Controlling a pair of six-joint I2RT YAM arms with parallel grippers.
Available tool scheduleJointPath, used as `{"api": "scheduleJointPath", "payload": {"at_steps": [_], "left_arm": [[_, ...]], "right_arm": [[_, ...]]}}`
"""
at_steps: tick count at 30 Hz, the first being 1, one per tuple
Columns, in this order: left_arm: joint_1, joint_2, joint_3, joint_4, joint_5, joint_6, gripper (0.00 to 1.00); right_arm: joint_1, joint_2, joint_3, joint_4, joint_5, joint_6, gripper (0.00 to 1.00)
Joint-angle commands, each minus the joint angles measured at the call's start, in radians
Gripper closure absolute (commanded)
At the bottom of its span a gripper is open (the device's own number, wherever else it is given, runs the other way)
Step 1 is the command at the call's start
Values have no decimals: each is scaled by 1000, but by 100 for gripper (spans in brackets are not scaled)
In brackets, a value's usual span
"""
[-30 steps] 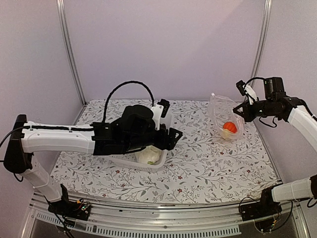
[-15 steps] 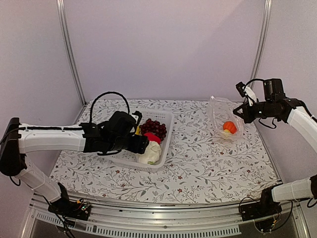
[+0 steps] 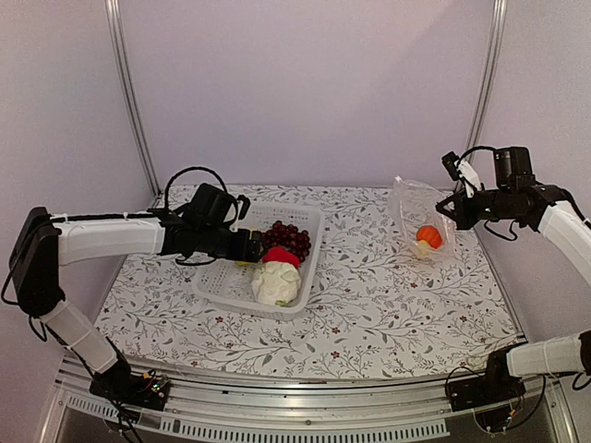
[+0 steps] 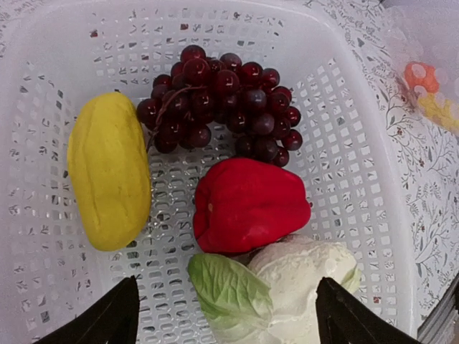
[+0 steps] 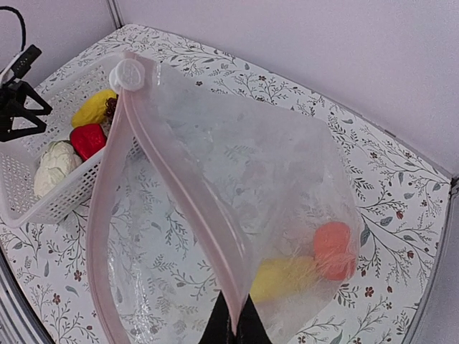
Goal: Place the food in the zip-top bag and seal the zipper
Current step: Pick up the fake vegetable from the bin.
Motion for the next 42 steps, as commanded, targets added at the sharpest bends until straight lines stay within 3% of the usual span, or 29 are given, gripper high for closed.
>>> {"api": "scheduleJointPath", "payload": {"at_steps": [1,28,35,42], "left_arm": [[22,97,79,-23,132,36,15],[56,408,293,-47,256,41,10],[56,457,340,-65,281,39,14],[58,438,324,-61,286,42,26]], "right_arm": [[-7,-29,-23,3,12,-3,100],[-7,-30,-62,12,-5,-5,100],[-7,-30,-65,13,-5,-5,100],[-7,-22,-71,18,-10,-6,100]]}}
